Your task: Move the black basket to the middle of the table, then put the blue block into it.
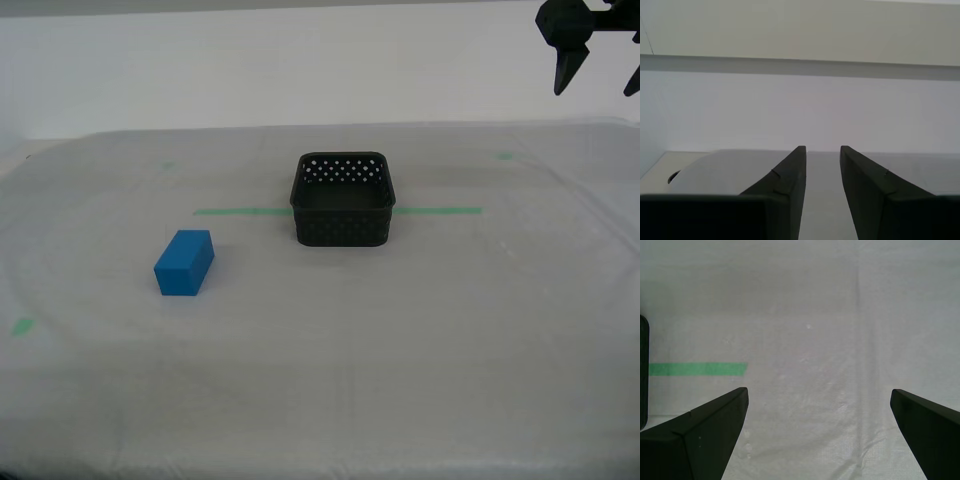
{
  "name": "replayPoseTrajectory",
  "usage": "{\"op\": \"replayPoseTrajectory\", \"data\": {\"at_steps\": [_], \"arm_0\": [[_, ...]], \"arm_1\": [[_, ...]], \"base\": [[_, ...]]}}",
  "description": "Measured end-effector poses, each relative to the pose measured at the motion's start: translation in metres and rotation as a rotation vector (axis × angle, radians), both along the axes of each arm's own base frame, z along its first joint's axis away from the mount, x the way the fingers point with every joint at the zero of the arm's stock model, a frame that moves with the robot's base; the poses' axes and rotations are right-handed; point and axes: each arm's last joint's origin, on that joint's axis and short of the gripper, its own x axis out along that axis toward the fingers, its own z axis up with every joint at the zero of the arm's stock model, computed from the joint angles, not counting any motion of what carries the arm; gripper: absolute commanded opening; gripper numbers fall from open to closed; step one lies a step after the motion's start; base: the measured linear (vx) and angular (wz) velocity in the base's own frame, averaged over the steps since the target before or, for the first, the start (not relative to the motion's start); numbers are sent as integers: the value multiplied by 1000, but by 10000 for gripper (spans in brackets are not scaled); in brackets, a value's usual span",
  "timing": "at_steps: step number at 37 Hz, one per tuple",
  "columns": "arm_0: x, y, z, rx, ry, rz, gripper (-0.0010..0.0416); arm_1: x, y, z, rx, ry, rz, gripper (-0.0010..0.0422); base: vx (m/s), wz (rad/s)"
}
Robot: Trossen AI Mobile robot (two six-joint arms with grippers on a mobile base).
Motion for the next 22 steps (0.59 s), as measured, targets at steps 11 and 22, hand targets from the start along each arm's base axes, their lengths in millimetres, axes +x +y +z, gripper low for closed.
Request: {"op": "replayPoseTrajectory", "data": {"at_steps": [11,22], "arm_0": [[0,0,0,0,0,0,399],[0,0,0,0,0,1,399]], "arm_1": [[2,-1,17,-4,198,-24,222],[-2,-2,30,-14,339,-26,314]], "base": [[0,0],[0,0]]}}
